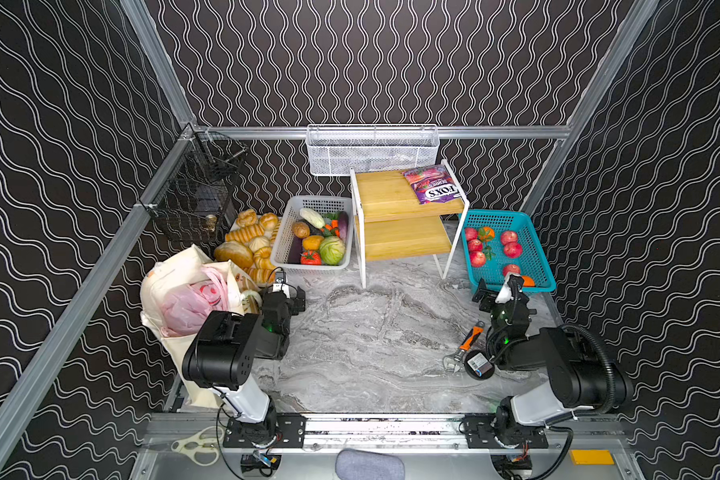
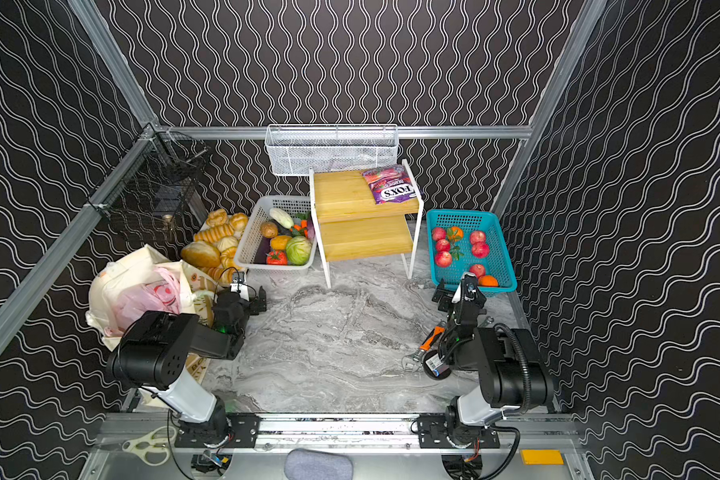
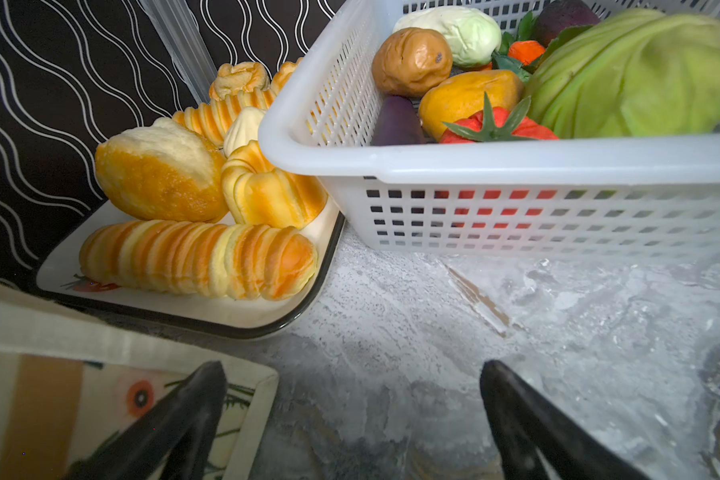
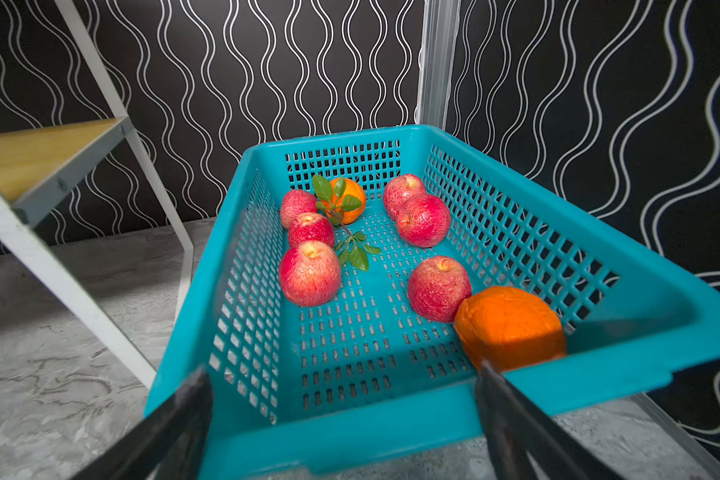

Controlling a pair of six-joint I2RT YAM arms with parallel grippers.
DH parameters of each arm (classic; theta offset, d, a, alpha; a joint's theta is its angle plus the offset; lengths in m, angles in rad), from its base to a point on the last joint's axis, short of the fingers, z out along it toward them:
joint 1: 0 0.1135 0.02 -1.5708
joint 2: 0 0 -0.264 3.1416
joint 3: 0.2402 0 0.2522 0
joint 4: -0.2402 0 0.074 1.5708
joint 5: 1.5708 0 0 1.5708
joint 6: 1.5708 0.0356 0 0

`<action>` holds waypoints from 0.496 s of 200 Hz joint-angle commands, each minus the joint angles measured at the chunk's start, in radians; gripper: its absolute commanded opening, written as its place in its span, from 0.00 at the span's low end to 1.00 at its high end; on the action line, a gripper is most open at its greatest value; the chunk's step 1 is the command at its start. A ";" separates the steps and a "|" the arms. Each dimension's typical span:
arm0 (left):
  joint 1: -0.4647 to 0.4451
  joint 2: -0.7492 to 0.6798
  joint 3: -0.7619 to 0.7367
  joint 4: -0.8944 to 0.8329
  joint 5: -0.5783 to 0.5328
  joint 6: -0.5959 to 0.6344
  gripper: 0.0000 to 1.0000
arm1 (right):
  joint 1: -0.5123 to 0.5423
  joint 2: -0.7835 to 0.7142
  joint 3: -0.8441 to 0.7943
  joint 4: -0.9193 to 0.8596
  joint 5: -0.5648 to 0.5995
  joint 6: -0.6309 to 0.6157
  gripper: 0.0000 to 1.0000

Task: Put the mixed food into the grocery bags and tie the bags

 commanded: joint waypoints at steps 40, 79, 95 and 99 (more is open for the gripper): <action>0.000 0.002 0.004 0.025 -0.019 0.005 0.99 | 0.001 -0.003 0.002 -0.028 0.016 0.016 1.00; 0.001 0.002 0.003 0.024 -0.019 0.005 0.99 | 0.001 -0.001 0.002 -0.027 0.016 0.016 1.00; 0.001 0.002 0.004 0.025 -0.019 0.006 0.99 | 0.001 -0.002 0.002 -0.028 0.016 0.016 1.00; 0.000 0.000 0.003 0.024 -0.019 0.004 0.99 | 0.001 -0.001 0.002 -0.028 0.016 0.016 1.00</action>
